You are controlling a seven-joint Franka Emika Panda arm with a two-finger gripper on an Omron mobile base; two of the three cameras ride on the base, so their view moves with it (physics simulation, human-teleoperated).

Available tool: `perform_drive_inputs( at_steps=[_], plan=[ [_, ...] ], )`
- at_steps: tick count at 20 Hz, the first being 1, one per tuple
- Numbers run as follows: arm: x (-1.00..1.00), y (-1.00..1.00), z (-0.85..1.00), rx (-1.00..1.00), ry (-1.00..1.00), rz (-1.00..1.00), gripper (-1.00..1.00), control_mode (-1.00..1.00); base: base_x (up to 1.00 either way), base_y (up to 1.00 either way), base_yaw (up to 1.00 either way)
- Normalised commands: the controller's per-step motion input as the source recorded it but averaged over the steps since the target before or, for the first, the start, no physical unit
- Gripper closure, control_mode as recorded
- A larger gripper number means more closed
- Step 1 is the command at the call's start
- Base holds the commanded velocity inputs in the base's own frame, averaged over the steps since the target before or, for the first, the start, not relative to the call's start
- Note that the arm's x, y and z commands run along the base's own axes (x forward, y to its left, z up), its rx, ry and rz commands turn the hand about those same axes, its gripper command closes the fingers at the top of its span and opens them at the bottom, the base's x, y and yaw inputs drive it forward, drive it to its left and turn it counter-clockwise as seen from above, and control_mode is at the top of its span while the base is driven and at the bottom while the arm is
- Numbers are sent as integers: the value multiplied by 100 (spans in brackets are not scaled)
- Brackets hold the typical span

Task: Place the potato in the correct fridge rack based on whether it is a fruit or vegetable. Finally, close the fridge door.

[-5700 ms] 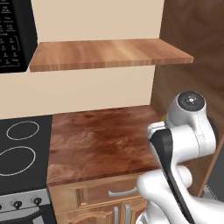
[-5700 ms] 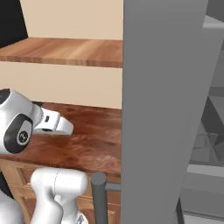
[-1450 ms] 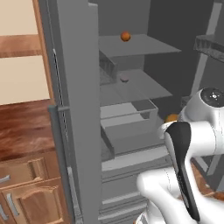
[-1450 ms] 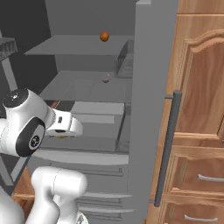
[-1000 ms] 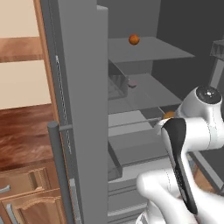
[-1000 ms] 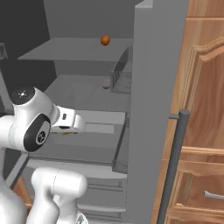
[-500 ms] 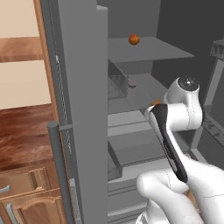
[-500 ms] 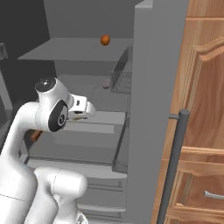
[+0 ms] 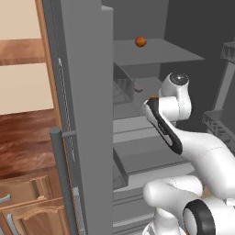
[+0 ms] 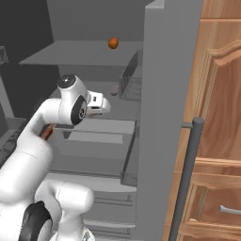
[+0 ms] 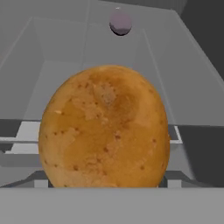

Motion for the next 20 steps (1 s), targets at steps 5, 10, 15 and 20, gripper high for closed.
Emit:
perform_drive_inputs(
  at_steps=[5, 10, 15, 20],
  plan=[
    [89, 9, -18, 0, 0, 0, 100, -100, 0, 0, 0],
    [81, 0, -50, 0, 0, 0, 100, -100, 0, 0, 0],
    [72, 0, -49, 0, 0, 0, 100, -100, 0, 0, 0],
    [71, 0, -40, 0, 0, 0, 100, -100, 0, 0, 0]
  ],
)
